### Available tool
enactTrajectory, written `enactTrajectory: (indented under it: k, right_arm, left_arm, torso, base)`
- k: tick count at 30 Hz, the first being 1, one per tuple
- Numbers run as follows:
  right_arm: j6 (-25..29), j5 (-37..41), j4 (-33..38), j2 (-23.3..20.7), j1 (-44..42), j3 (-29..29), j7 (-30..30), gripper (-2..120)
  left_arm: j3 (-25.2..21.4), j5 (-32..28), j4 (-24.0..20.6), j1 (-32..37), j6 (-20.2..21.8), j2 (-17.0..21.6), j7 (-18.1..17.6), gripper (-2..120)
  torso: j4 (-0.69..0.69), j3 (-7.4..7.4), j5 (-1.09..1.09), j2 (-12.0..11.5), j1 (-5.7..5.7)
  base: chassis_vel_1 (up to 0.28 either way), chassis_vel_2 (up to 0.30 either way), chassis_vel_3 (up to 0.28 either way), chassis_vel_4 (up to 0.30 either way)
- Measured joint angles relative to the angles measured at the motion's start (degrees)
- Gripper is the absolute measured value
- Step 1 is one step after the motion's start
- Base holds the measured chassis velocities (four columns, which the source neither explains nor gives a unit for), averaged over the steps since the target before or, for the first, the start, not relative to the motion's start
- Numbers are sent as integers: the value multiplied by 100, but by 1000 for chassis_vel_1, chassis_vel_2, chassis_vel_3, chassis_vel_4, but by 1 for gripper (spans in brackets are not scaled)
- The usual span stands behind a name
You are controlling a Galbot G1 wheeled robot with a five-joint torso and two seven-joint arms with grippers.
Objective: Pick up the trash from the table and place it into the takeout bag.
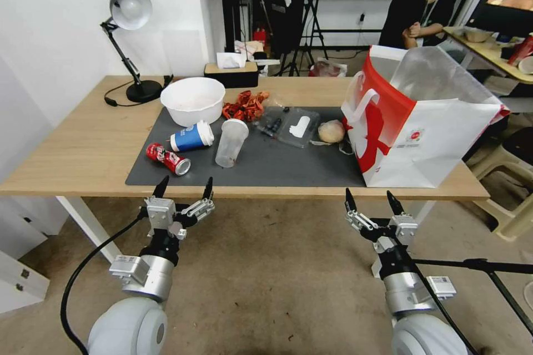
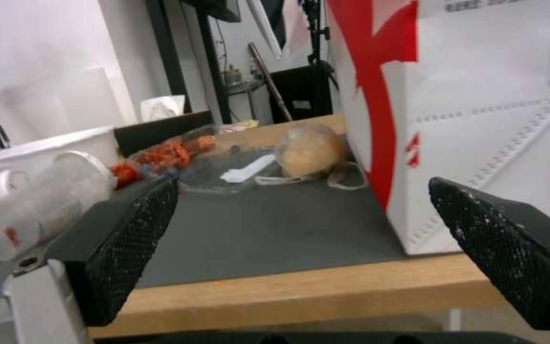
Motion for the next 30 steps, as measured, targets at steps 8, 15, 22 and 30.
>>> enactTrajectory:
  k: [8,15,22,30]
  right_arm:
    - [-377,571,-41,-364,745,-394,369,97]
    - [-612,987,-421,-630,1553,-808,817,97]
    - [-1002,1461,-1137,-801,3114,-1588,1646,94]
    - [-1385,1661,-1741,-662,3846,-1978,2176,96]
  left_arm:
    - [3,42,-66,-15,-17,-59,8,100]
    - [0,60,-75,-40,-18,-98,11,100]
    - [0,101,-47,-78,-18,-176,19,100]
    - [-1,103,9,-99,-30,-173,19,100]
  torso:
    - [1,0,0,0,0]
    - [0,0,0,0,0]
    - [1,1,-1,0,0]
    - [1,0,0,0,0]
  base:
    - [0,0,0,0]
    - [0,0,0,0]
    - [0,0,0,0]
    - [0,0,0,0]
